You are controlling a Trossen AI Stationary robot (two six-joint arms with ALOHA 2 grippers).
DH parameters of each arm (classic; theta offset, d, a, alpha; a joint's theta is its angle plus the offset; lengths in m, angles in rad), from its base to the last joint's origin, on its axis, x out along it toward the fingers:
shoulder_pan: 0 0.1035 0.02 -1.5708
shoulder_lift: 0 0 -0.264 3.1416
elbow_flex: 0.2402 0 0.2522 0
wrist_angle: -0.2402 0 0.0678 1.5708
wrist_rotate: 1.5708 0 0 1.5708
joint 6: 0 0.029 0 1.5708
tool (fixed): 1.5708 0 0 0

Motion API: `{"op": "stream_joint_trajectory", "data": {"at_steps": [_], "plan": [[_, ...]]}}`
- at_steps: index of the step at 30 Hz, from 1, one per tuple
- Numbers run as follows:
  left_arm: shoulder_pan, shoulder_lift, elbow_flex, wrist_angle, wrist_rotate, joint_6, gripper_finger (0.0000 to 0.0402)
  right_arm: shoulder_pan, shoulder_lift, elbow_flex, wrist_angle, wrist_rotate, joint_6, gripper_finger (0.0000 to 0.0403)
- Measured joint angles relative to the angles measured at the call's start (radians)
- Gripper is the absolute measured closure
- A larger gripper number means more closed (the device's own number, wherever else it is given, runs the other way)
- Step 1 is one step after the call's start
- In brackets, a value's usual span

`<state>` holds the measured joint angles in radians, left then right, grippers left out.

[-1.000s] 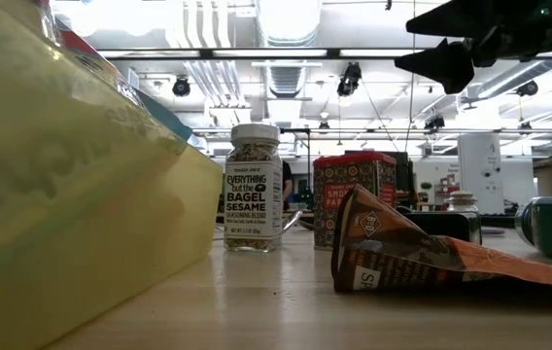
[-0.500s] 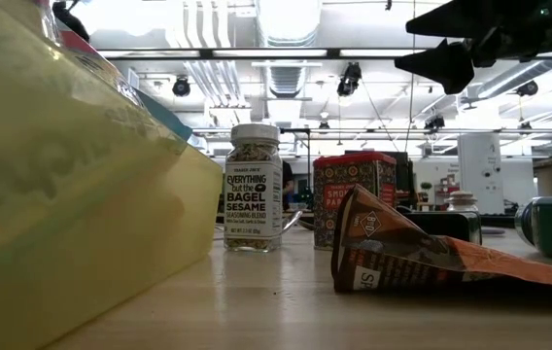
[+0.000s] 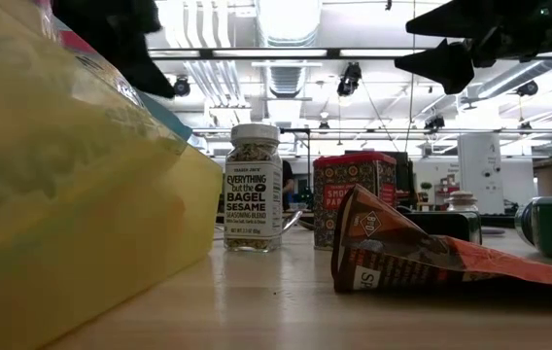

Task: Pick & Place Food Item
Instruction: Put the white seasoning bottle into the blue bin

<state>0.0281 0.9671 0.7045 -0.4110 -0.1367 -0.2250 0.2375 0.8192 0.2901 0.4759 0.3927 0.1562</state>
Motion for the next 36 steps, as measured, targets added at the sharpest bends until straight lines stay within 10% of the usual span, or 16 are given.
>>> {"op": "stream_joint_trajectory", "data": {"at_steps": [7, 22, 36], "plan": [[-0.051, 0.253, 0.252, -0.241, -0.03, -0.045, 0.0349, 0.0, 0.0, 0.0, 0.0, 0.0, 0.0, 0.0054], [-0.216, 0.425, 0.404, -0.24, -0.103, 0.103, 0.0043, 0.0, 0.0, 0.0, 0.0, 0.0, 0.0, 0.0054], [-0.281, 0.636, 0.512, -0.163, -0.086, 0.218, 0.0022, 0.0, 0.0, 0.0, -0.008, 0.0, 0.0, 0.0054]]}}
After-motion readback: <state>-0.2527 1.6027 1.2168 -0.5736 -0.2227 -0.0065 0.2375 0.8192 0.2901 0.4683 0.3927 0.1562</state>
